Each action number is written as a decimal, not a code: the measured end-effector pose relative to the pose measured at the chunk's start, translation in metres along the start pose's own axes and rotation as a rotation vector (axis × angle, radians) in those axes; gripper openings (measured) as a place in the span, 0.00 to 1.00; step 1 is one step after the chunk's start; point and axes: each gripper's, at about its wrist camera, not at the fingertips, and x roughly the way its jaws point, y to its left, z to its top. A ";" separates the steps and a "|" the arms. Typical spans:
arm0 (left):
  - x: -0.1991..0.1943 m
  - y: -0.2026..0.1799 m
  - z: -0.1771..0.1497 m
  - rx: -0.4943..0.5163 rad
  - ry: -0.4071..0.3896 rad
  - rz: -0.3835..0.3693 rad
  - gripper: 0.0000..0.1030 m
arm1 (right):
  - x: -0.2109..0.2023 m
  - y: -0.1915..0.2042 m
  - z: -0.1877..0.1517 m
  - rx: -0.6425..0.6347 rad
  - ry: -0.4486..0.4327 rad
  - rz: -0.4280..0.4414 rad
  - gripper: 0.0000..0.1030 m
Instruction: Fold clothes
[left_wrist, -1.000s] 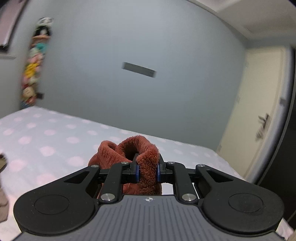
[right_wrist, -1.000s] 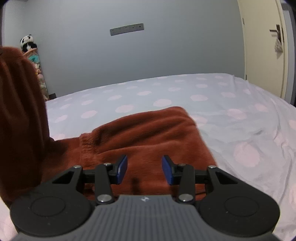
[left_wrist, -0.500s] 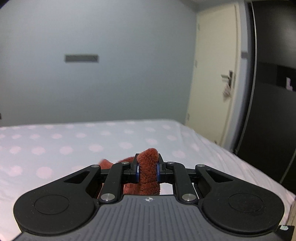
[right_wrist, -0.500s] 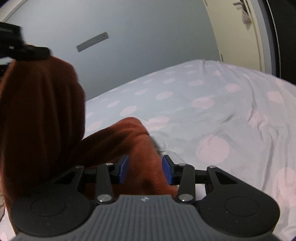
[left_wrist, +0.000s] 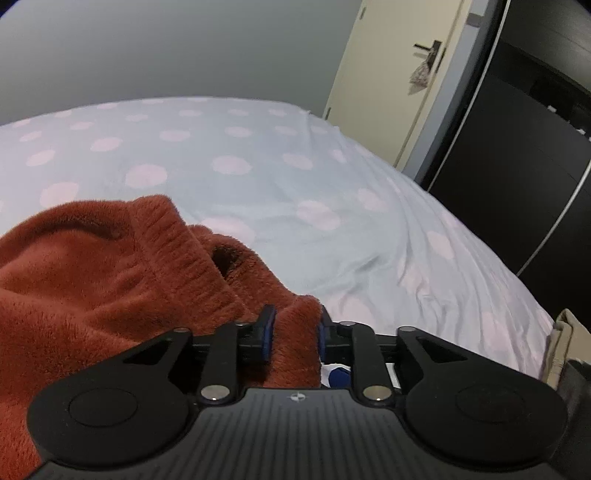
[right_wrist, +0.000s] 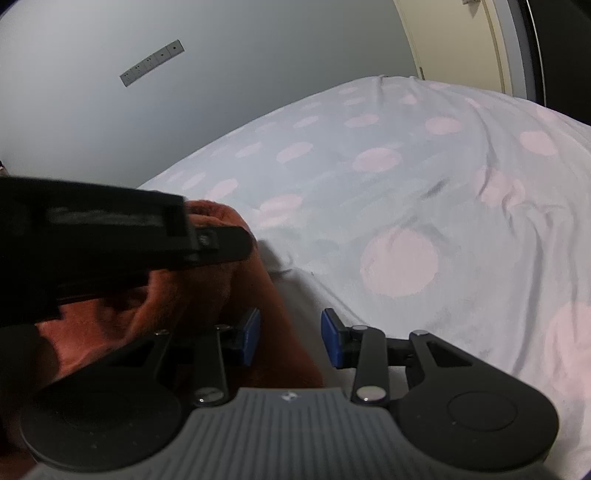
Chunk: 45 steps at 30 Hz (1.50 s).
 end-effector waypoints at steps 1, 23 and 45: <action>-0.008 -0.001 -0.002 0.002 -0.012 -0.012 0.36 | 0.000 0.000 0.000 0.003 -0.002 -0.007 0.40; -0.038 0.045 -0.025 0.033 0.152 0.250 0.50 | -0.023 0.042 0.012 -0.076 -0.200 0.160 0.24; -0.103 0.038 -0.071 0.064 0.156 0.375 0.45 | 0.028 0.041 0.007 -0.029 -0.031 0.220 0.36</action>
